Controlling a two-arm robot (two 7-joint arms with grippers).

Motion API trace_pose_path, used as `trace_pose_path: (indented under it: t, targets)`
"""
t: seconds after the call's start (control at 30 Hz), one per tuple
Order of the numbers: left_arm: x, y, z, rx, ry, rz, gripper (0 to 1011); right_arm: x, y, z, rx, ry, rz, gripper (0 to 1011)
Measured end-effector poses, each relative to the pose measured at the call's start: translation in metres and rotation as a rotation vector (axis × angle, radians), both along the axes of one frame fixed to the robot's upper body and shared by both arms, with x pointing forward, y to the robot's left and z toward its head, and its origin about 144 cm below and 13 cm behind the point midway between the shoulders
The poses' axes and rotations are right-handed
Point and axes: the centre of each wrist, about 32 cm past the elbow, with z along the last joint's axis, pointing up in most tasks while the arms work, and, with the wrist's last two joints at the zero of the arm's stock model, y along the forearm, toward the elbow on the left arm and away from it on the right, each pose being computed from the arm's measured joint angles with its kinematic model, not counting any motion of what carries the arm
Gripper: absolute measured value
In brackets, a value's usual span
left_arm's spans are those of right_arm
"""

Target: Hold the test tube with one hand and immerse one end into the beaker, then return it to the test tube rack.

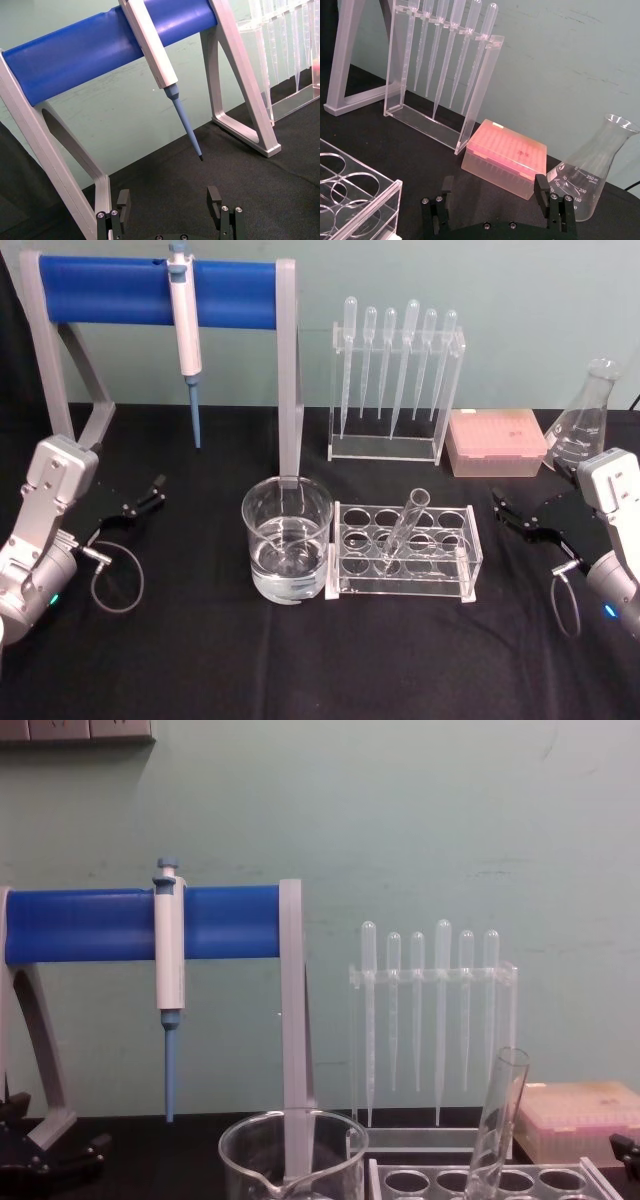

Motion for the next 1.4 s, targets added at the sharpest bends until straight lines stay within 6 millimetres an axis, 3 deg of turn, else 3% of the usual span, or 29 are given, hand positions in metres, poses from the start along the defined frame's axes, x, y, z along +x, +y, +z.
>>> trace_pose_path:
  t: [1.4]
  targets:
    - [0.0000, 0.0000, 0.0000, 0.000, 0.000, 0.000, 1000, 0.0000, 0.0000, 0.0000, 0.000, 0.000, 0.000, 1000]
